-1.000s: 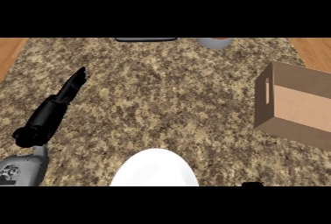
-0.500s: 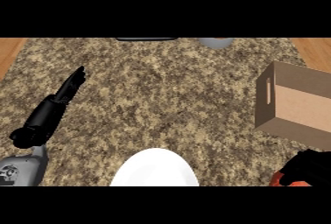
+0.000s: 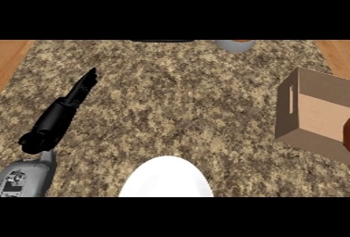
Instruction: Pick the squash from the plate and place it in the cardboard box
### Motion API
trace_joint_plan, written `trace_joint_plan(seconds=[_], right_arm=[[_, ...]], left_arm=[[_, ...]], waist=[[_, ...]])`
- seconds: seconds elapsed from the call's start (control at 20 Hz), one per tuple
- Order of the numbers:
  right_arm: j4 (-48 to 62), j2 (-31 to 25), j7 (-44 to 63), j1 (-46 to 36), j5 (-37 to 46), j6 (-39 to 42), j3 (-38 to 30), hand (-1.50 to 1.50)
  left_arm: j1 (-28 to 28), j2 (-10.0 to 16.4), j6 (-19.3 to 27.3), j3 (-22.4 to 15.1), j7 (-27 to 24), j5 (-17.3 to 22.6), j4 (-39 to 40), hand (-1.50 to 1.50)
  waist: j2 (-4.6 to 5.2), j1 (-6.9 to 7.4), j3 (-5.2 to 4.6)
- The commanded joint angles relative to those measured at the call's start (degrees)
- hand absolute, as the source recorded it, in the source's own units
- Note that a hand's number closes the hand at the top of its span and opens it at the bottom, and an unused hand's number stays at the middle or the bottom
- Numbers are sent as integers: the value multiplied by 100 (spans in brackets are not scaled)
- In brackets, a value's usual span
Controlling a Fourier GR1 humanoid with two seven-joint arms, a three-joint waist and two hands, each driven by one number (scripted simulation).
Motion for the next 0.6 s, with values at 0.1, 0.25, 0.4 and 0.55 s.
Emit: trace_joint_plan(seconds=[0.1, 0.25, 0.4, 0.55], right_arm=[[1790, -677, -568, -748, 432, 818, 53, 150], [2565, -811, -798, -777, 669, 1277, 464, 150], [3484, -806, -1309, -1454, 921, 1646, 758, 150], [4344, -937, -2003, -1777, 1233, 2000, 910, 150]], left_arm=[[-156, 77, -156, 61, 66, 48, 42, 0], [-99, -20, -122, -88, -77, -69, 59, 0], [-397, -6, -243, 81, -124, 107, 394, 0], [-77, -141, -78, -145, 78, -109, -54, 0]], waist=[[27, 137, 0], [59, 224, 3], [68, 223, 2], [36, 234, 7]])
